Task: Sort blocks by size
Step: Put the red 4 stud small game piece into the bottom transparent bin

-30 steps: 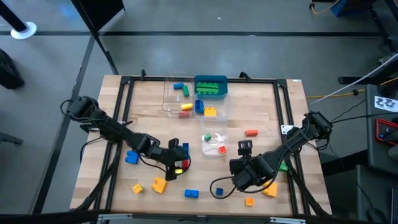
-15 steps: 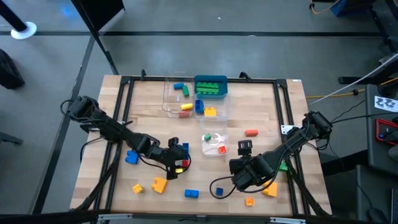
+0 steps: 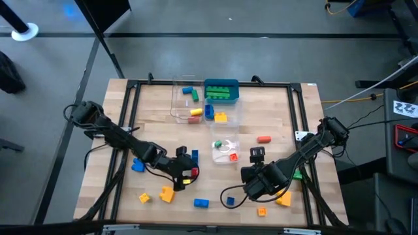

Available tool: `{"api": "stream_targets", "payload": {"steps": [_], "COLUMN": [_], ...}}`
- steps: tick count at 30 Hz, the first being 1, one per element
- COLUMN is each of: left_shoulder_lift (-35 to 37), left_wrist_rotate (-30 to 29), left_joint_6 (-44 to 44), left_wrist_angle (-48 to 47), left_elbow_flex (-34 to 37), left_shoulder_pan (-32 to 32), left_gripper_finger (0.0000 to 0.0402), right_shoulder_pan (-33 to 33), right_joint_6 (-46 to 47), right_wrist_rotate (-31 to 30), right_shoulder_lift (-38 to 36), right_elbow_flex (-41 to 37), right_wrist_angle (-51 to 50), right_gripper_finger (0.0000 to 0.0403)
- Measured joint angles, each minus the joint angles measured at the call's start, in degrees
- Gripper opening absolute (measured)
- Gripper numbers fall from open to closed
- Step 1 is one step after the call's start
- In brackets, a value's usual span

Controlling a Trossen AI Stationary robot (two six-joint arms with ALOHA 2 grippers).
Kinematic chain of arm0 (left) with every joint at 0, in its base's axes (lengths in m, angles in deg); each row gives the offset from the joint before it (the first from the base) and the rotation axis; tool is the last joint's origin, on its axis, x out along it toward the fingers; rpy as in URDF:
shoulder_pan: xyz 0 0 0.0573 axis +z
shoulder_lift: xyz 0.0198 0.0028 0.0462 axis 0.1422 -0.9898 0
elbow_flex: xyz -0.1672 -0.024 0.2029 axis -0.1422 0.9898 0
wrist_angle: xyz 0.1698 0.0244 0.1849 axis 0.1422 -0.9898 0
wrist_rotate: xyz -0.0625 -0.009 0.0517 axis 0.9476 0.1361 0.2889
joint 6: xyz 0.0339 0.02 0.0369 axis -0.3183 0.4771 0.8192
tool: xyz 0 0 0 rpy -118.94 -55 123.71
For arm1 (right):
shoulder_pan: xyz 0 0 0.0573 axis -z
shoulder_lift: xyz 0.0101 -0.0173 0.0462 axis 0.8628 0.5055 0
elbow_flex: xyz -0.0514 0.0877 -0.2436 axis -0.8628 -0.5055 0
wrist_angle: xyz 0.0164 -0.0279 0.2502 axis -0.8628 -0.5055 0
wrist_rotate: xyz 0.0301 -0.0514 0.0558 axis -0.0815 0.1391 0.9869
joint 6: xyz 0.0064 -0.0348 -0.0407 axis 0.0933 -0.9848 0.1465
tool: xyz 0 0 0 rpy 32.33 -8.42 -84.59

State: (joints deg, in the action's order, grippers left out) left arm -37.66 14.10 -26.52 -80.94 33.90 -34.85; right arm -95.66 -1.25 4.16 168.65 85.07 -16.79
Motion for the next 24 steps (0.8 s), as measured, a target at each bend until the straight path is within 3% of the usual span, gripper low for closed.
{"api": "stream_targets", "payload": {"steps": [24], "left_shoulder_lift": [-4.07], "left_wrist_rotate": [-1.00], "left_joint_6": [-0.27], "left_wrist_angle": [0.91], "left_elbow_flex": [0.00], "left_shoulder_pan": [0.20], "left_gripper_finger": [0.0250], "right_shoulder_pan": [0.00], "right_joint_6": [-0.02], "right_wrist_rotate": [-0.02], "right_shoulder_lift": [0.00], "right_elbow_flex": [0.00], "right_wrist_angle": [0.20], "right_gripper_finger": [0.0241]}}
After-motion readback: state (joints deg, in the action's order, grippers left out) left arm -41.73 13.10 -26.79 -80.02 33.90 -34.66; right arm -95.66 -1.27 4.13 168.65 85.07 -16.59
